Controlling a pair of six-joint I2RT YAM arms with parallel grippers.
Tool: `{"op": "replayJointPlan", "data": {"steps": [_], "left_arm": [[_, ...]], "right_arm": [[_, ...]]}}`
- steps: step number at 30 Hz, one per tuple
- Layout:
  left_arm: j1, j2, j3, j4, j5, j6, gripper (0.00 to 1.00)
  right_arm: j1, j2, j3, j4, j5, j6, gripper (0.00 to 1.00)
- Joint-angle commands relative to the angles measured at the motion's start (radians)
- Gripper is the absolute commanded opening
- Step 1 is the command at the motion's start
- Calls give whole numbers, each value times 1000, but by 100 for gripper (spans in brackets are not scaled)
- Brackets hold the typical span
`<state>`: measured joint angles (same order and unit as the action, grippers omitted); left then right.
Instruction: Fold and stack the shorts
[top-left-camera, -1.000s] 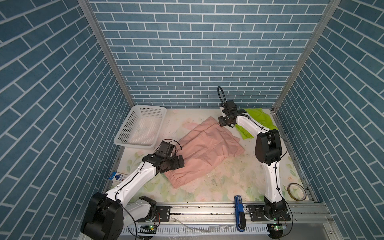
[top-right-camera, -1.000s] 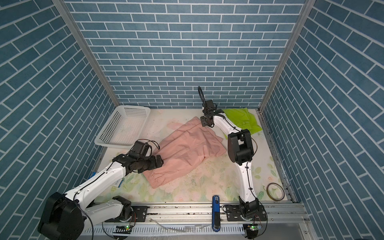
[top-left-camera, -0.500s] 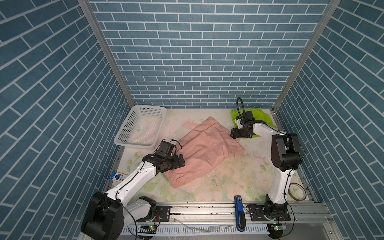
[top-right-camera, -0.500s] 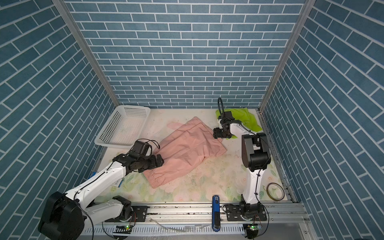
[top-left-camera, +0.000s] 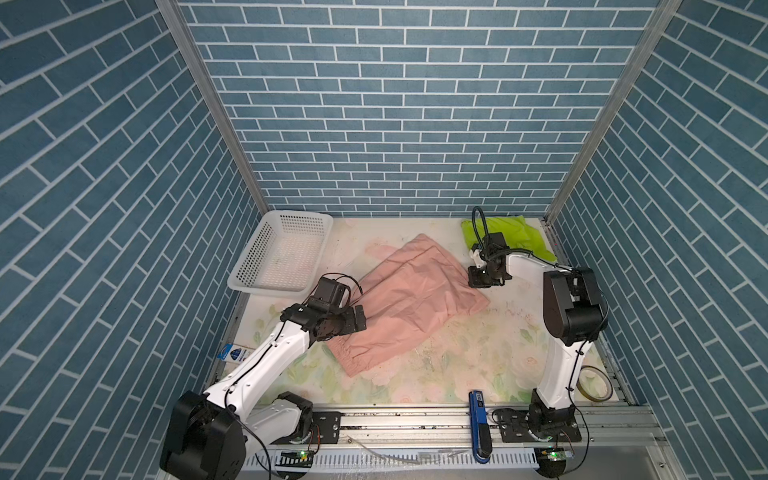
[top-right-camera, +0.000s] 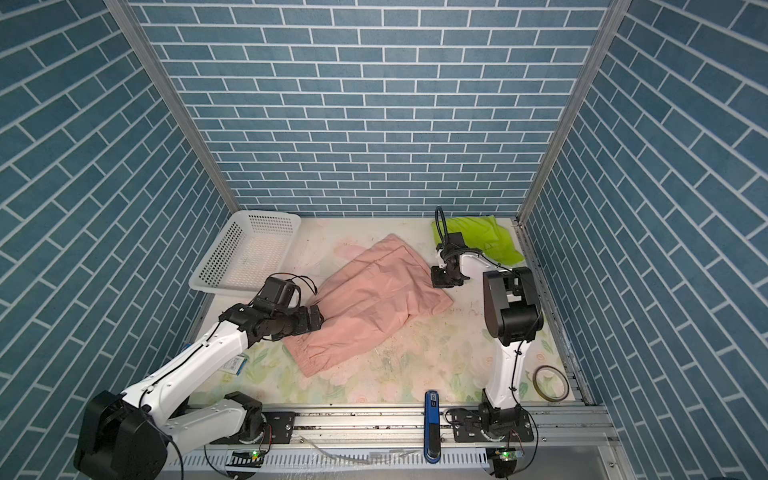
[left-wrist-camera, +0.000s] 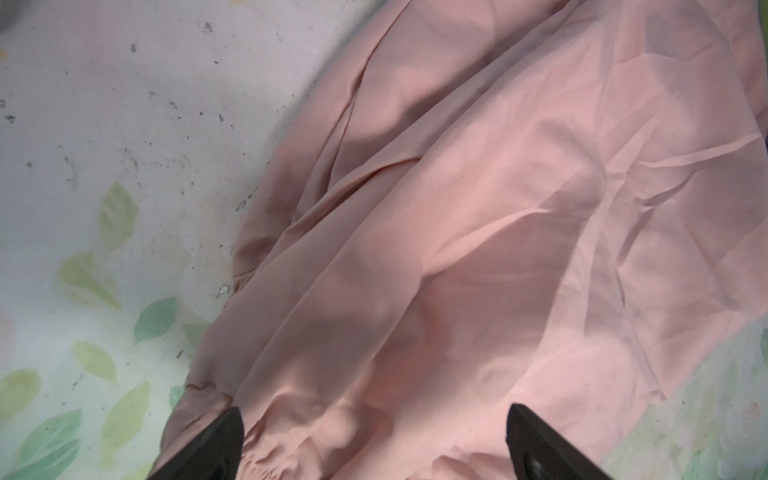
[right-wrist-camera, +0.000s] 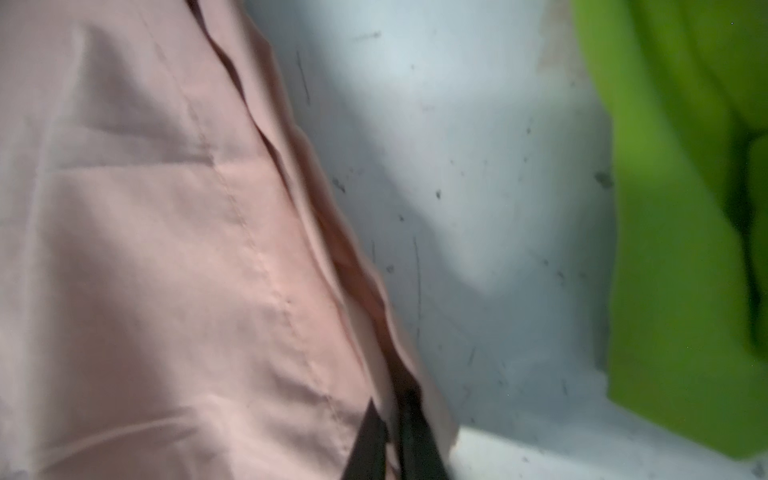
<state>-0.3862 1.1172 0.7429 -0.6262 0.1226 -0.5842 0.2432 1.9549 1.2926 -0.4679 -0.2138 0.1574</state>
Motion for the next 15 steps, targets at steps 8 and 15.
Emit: {"op": "replayJointPlan", "data": {"steps": [8,15], "left_arm": [[6,78,88,-48,8,78,100],[6,120,120,-46,28,99,100]], "right_arm": [[-1,-445,-476,-96,55,303,0],[1,-800,-571,-217,225,355,49]]}}
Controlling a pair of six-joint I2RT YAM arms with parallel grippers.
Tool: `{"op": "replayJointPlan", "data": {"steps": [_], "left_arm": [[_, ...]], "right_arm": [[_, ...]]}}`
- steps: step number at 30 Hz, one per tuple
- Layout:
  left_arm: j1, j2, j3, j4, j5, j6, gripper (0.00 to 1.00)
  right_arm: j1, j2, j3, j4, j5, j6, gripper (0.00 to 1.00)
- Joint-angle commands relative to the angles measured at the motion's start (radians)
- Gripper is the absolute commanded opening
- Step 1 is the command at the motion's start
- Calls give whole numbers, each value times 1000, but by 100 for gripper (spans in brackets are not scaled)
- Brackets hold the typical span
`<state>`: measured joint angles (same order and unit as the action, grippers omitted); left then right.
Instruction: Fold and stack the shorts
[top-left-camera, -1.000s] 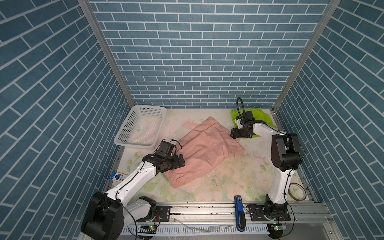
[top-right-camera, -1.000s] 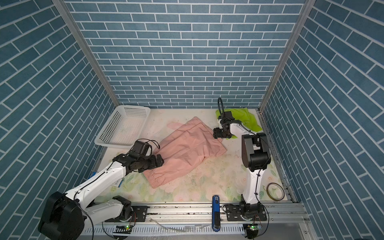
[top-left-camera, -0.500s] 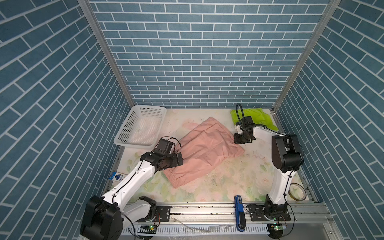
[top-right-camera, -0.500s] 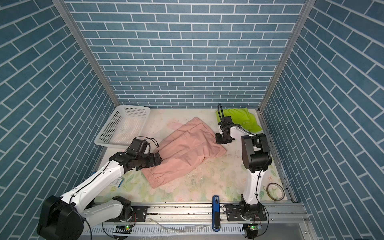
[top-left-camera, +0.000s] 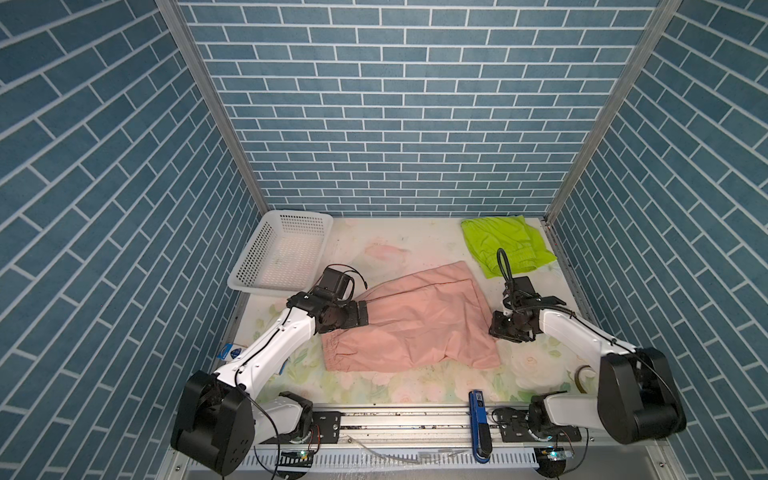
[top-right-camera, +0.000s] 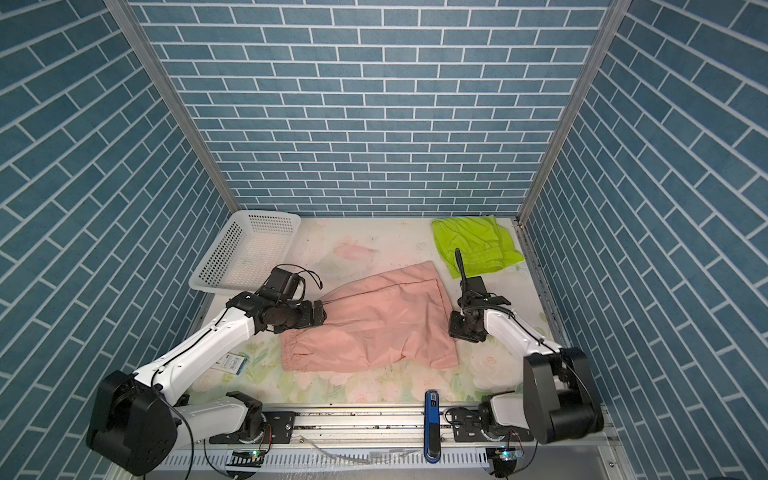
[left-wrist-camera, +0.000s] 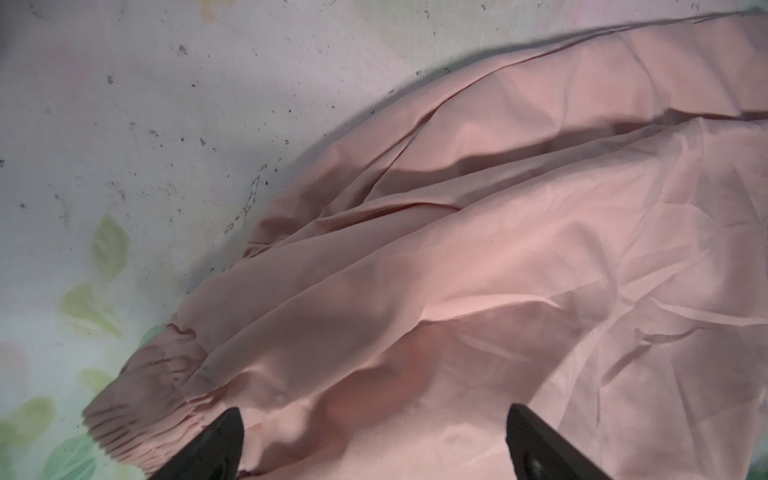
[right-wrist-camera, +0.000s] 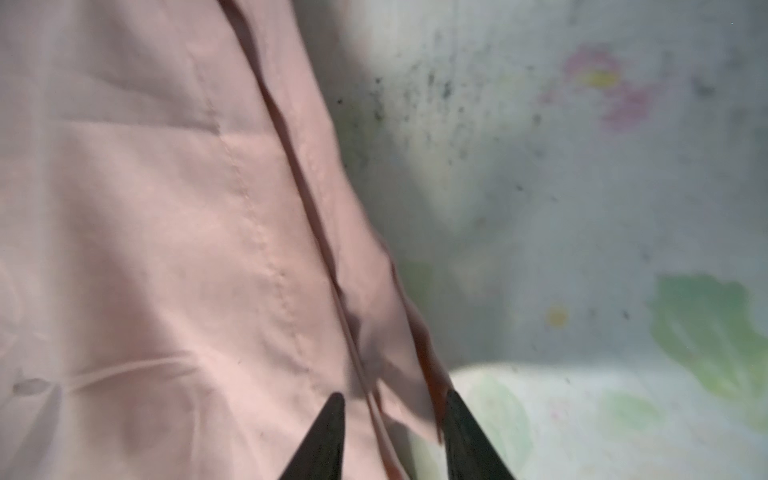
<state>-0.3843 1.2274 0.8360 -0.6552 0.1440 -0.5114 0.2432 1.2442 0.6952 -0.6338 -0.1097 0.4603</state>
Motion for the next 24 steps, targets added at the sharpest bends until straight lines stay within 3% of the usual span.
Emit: {"op": "replayJointPlan", "data": {"steps": [1,5,7,14,19,24], "left_arm": [[5,15,32,-17,1,30,100],[5,39,52,-18,-12,40,100],[5,41,55,-15,-14,40,100],[6,25,45,-22,-21,31,100],[15,-3,7,-24,-34,6,100],[33,-25,-49,14,-5,-31,100]], "right_arm": [[0,-111,43,-41,148,30,49],[2,-52,111,89,72,-54,49],[3,44,169,155,-6,-92,48],[7,377,378,268,-114,-154,42],[11,531,493,234,-112,-186,39],[35,583,509,225,-102,-193,35]]}}
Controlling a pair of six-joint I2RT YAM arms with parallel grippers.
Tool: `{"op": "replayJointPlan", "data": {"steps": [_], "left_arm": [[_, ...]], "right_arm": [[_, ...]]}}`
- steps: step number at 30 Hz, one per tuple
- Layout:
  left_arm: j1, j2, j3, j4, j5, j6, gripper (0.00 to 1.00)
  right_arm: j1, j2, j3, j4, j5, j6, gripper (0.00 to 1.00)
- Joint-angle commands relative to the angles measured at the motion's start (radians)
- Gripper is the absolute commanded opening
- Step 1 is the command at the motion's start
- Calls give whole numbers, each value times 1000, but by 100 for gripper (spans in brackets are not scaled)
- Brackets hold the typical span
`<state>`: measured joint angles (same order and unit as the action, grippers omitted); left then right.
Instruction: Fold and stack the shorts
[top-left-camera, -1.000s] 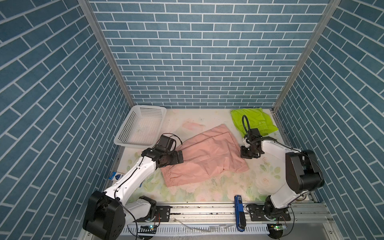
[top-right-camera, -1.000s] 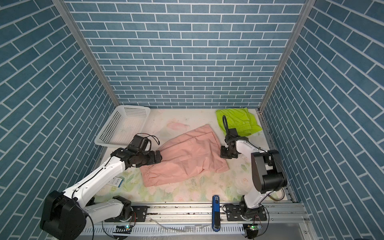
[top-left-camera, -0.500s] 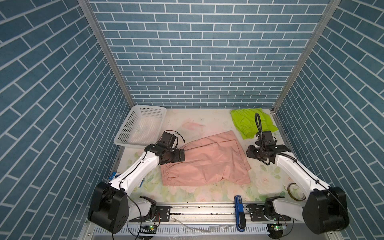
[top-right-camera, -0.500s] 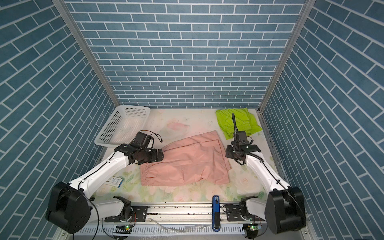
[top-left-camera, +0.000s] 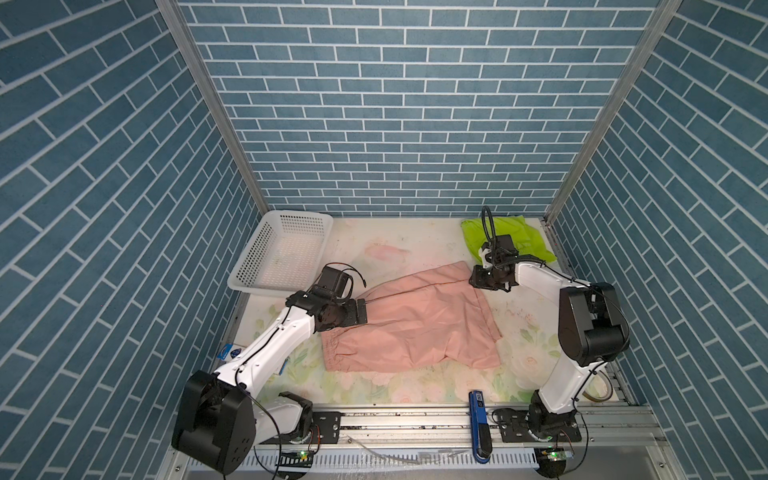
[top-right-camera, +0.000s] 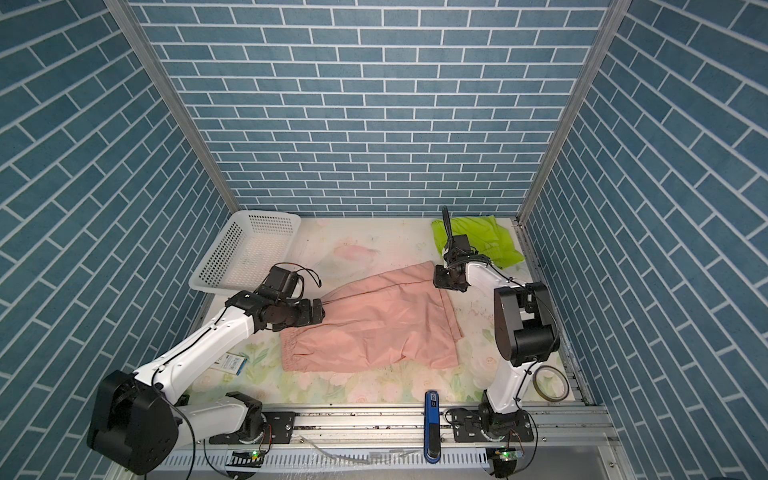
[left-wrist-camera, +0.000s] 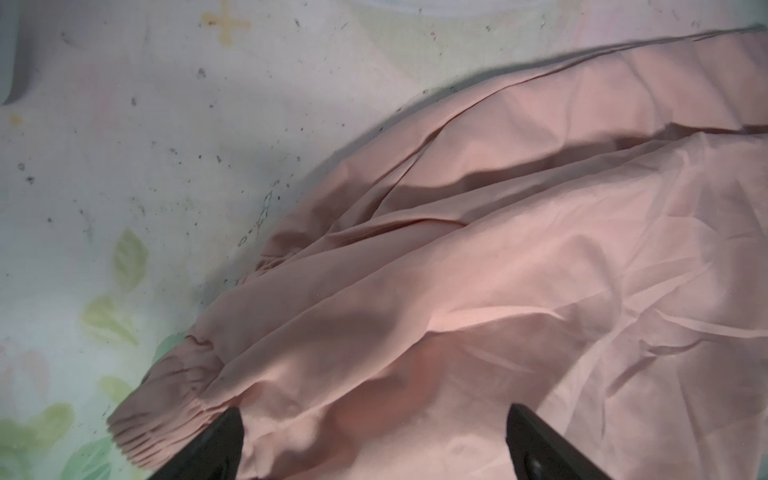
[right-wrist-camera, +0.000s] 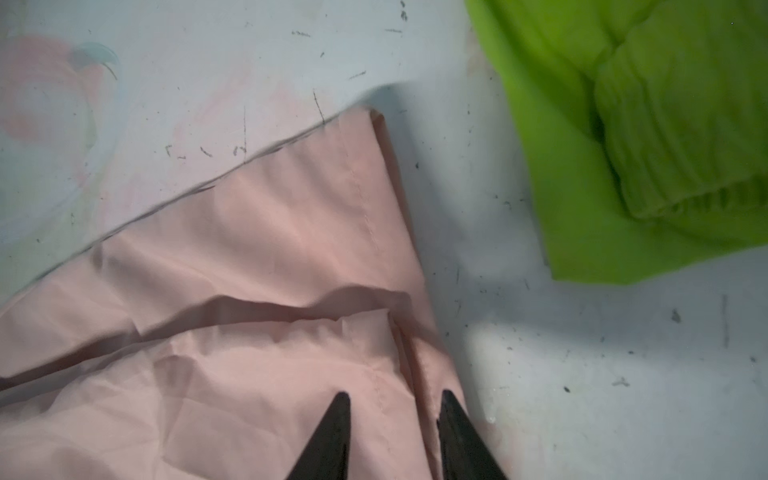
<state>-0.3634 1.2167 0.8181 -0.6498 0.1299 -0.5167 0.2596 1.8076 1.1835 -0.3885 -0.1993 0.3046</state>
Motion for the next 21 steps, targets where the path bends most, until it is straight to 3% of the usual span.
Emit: {"op": "replayJointPlan", "data": {"steps": [1,9,13,16,21], "left_arm": [[15,-16,-37,12,15,-26,100],[24,-7,-40,5,17,-16,100],[24,-5,-41,5,13,-13,100],[25,-5,-45,5,10,-12,100],[26,-16,-51,2,6,-11,100]], "right_arm": [[25,27,22,-20,-11,-38,35],[38,56,10,-20,38,-35,31],[40,58,7,-10,27,-32,19],[40,55,7,-5,42,-33,0],[40,24,24,-18,56,-36,0]]}}
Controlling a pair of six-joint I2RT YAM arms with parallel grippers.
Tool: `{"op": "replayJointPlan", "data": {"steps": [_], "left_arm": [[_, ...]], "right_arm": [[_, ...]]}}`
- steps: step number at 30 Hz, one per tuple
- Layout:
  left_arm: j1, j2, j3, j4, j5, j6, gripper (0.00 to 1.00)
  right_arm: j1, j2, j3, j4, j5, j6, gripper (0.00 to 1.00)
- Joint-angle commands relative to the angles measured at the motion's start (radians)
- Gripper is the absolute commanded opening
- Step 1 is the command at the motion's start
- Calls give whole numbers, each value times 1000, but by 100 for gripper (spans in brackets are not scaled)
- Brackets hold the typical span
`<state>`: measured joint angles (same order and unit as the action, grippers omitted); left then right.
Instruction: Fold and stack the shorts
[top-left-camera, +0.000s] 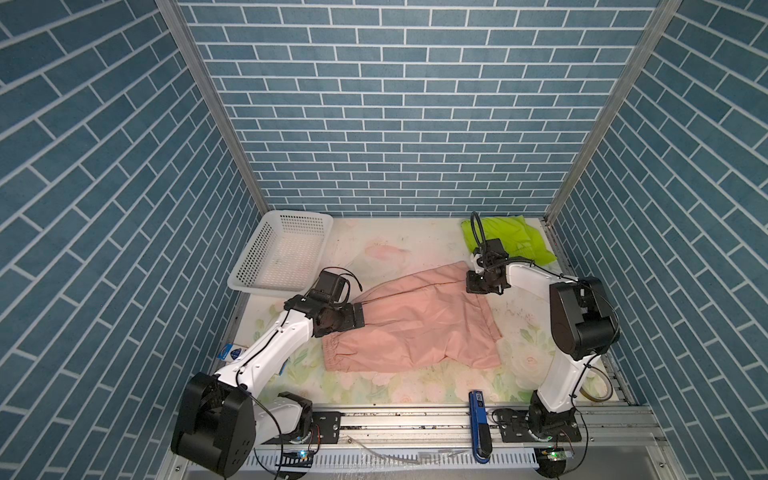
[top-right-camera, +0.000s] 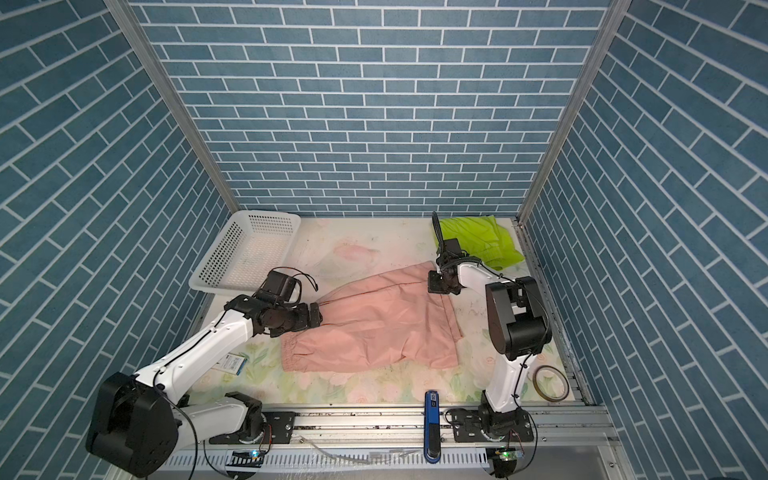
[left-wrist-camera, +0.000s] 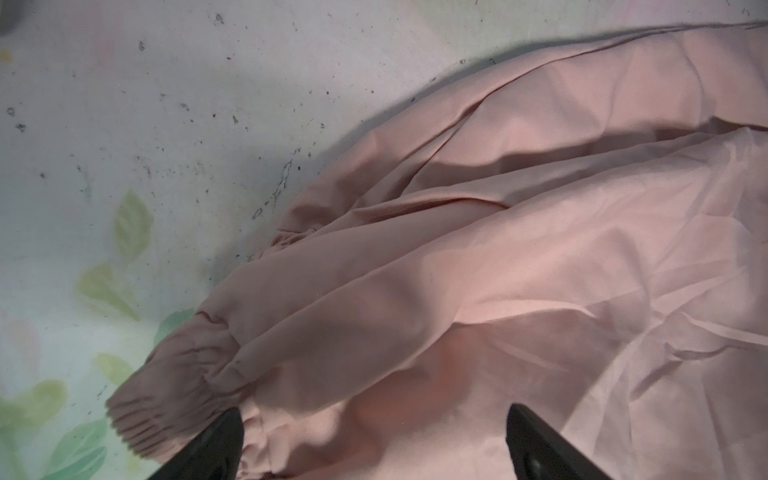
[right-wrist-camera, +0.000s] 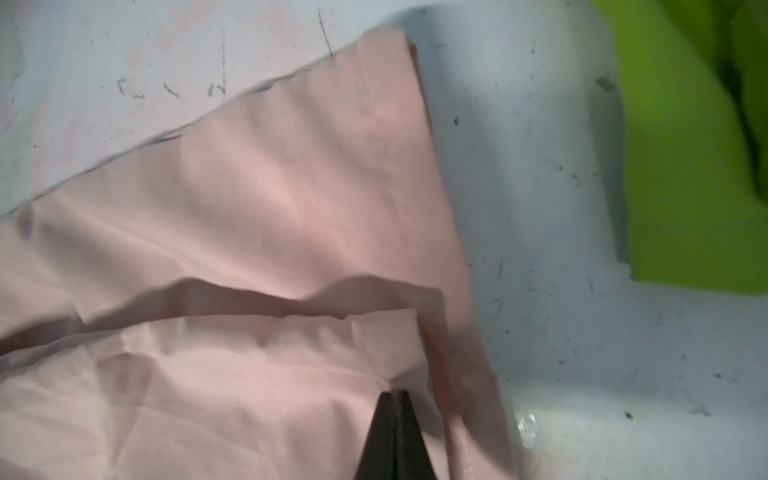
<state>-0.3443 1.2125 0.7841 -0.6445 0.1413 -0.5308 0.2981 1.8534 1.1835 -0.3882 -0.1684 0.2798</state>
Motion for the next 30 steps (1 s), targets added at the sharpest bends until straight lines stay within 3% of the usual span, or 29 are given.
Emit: {"op": "replayJointPlan", "data": {"steps": [1,11,13,16,30], "left_arm": [[7,-13,-17,-4,-7,3,100],[8,-19,-28,0,-9,5,100],[8,-19,-31,1,-8,5,100],[8,-19,-32,2,-5,5,100],[8,-20,-37,0,-5,6,100]], "right_arm": [[4,-37,25,-20,30,-14,0],[19,-96,48,-118,120,-45,0],[21,-74,49,-129,95,-43,33],[25,-59,29,-118,86,-33,42],[45,-9,-14,-73,60,-14,38]]}}
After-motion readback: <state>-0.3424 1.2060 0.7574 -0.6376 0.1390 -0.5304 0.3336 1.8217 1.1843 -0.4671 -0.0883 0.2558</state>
